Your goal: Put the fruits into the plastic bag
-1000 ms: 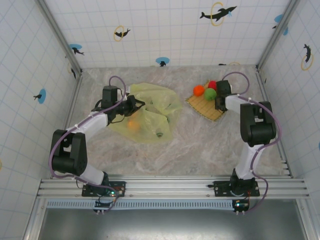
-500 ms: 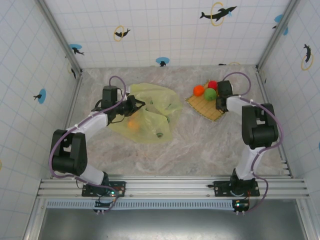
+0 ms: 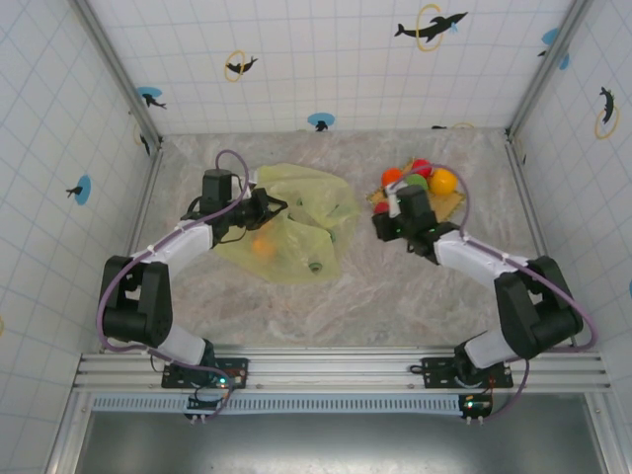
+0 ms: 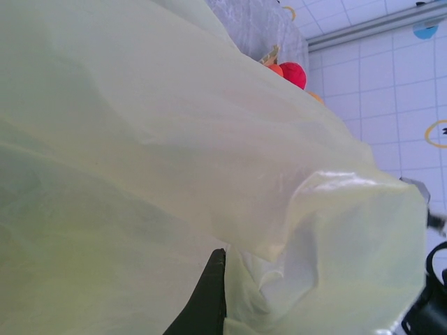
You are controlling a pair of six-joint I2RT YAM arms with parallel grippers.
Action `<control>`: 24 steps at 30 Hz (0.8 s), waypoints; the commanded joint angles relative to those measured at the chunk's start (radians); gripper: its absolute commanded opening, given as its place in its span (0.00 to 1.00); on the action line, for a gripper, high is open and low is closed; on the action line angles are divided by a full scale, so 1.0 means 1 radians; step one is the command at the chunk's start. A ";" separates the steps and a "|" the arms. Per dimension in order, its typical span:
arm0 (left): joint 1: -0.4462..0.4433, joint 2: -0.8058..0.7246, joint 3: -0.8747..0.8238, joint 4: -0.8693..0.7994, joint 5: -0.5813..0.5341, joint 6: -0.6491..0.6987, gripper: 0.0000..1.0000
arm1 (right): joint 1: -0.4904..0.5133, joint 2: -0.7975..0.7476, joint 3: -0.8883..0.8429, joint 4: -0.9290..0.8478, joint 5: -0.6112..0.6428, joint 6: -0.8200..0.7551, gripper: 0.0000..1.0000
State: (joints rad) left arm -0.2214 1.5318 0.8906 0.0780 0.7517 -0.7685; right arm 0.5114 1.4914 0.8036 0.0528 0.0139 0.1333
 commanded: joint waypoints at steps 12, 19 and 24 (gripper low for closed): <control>-0.004 -0.018 0.008 0.081 0.080 -0.038 0.00 | 0.163 0.299 0.130 0.215 -0.352 -0.062 0.57; -0.028 -0.038 0.002 0.106 0.091 -0.050 0.00 | 0.199 0.411 0.245 0.363 -0.481 0.035 0.57; -0.040 -0.058 -0.007 0.134 0.092 -0.066 0.00 | 0.236 0.474 0.314 0.465 -0.452 0.120 0.57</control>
State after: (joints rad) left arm -0.2546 1.5112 0.8906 0.1650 0.8188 -0.8165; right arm 0.7269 1.9324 1.0737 0.3996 -0.4232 0.1864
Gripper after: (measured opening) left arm 0.042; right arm 0.614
